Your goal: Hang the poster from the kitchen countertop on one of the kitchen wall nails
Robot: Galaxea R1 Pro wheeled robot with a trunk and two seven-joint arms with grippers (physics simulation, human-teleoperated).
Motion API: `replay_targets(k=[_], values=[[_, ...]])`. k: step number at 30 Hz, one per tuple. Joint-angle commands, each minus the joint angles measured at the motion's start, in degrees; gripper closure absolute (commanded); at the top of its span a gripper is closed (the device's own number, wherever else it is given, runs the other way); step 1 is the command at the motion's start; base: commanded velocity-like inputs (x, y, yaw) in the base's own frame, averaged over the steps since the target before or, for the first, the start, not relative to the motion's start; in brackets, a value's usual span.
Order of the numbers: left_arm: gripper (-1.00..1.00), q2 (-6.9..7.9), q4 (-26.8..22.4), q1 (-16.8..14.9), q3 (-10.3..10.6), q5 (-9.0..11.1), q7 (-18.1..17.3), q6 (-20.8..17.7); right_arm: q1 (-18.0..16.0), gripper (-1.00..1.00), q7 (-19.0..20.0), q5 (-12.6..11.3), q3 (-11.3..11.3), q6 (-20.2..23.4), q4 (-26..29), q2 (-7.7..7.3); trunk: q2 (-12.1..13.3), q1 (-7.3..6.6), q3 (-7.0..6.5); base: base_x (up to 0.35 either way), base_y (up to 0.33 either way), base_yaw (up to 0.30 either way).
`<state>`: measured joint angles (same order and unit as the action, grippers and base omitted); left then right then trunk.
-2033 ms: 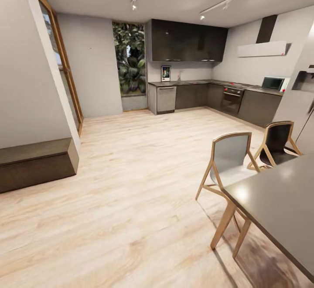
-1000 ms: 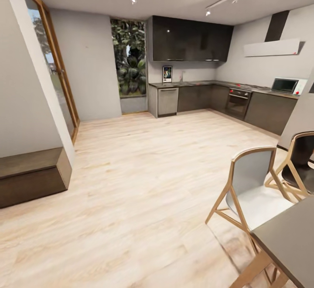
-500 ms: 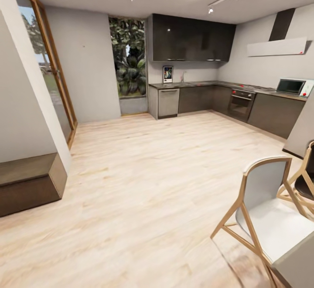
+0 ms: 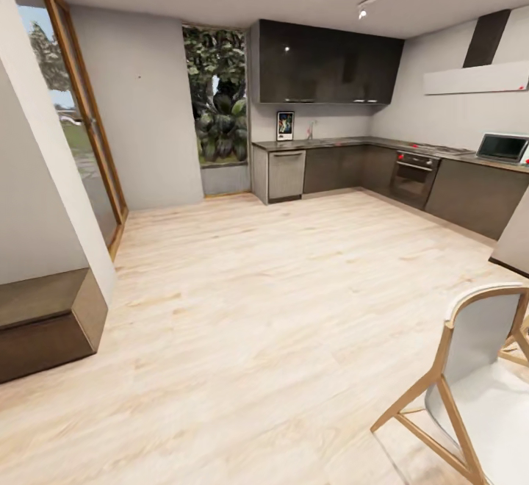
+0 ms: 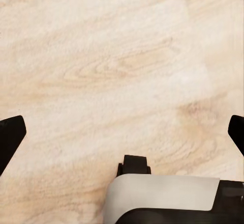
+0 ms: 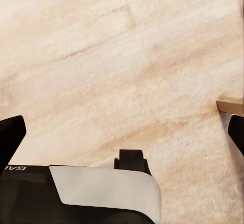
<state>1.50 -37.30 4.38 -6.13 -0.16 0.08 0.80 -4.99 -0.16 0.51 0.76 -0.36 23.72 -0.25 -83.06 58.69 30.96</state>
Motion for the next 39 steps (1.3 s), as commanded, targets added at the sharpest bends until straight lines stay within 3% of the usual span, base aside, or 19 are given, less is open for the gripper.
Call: replay_targets(k=[1,39], values=[[-1.00,-0.01,-0.1,0.0,0.0,0.0,0.0,0.1,0.0,-1.00,0.0,0.0,0.1,0.0,0.0,-0.02,0.0,0.04,0.04,0.339,0.094,0.000],[-1.00,-0.01,-0.1,0.0,-0.1,0.0,0.0,0.1,0.0,-1.00,0.0,0.0,0.0,0.0,0.0,-0.02,0.0,0.04,0.04,0.339,0.069,0.000]])
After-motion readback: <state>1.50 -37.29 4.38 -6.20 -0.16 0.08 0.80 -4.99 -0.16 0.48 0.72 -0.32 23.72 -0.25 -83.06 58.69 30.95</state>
